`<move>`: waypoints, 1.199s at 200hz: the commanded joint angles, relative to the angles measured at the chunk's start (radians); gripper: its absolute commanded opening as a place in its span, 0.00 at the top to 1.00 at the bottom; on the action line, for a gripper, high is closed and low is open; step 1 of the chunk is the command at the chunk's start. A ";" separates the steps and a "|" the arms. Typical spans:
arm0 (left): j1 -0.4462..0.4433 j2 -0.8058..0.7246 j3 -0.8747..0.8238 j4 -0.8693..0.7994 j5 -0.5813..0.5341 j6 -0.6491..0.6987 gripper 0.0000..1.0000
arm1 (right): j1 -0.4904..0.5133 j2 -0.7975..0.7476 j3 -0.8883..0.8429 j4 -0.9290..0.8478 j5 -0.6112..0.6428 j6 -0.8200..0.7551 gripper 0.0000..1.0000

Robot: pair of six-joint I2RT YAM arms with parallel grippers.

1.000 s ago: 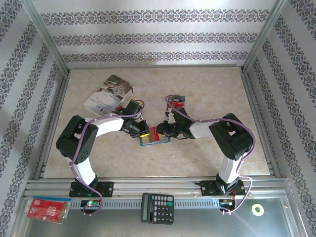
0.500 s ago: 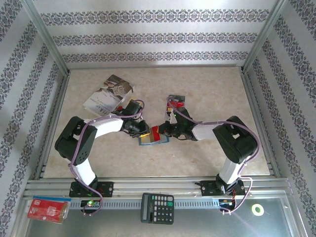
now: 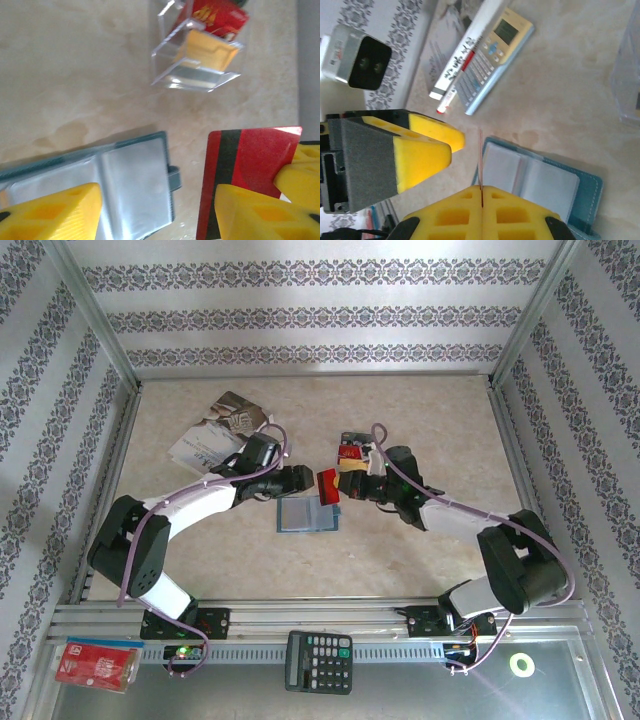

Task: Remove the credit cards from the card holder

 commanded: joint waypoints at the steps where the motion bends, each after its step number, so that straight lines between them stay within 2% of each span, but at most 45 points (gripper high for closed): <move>1: 0.010 -0.035 0.000 0.202 0.079 -0.065 0.34 | -0.044 -0.035 0.047 0.066 -0.103 0.031 1.00; 27: 0.025 -0.035 0.004 0.346 0.140 -0.152 0.27 | -0.092 -0.043 0.077 0.138 -0.174 0.118 1.00; 47: 0.027 -0.014 0.049 0.365 0.181 -0.167 0.25 | -0.124 -0.045 0.085 0.204 -0.212 0.194 1.00; 68: 0.028 0.013 0.093 0.369 0.214 -0.176 0.26 | -0.156 -0.038 0.084 0.301 -0.254 0.295 1.00; 82: 0.028 0.023 0.091 0.442 0.232 -0.212 0.28 | -0.165 -0.033 0.083 0.345 -0.270 0.332 1.00; 110: 0.027 0.045 0.079 0.626 0.287 -0.310 0.38 | -0.181 -0.012 0.094 0.370 -0.301 0.369 1.00; 145: 0.028 0.060 0.096 0.632 0.307 -0.319 0.56 | -0.190 0.003 0.097 0.437 -0.304 0.417 1.00; 163: 0.027 0.060 0.097 0.641 0.315 -0.323 0.62 | -0.192 0.012 0.101 0.447 -0.307 0.427 1.00; 199: 0.030 0.053 0.074 0.721 0.324 -0.356 0.81 | -0.198 0.036 0.097 0.493 -0.322 0.462 1.00; 225: 0.032 0.051 0.073 0.737 0.328 -0.366 1.00 | -0.198 0.050 0.086 0.530 -0.327 0.482 0.88; 240: 0.035 0.047 0.070 0.726 0.321 -0.359 1.00 | -0.198 0.054 0.081 0.549 -0.329 0.493 0.84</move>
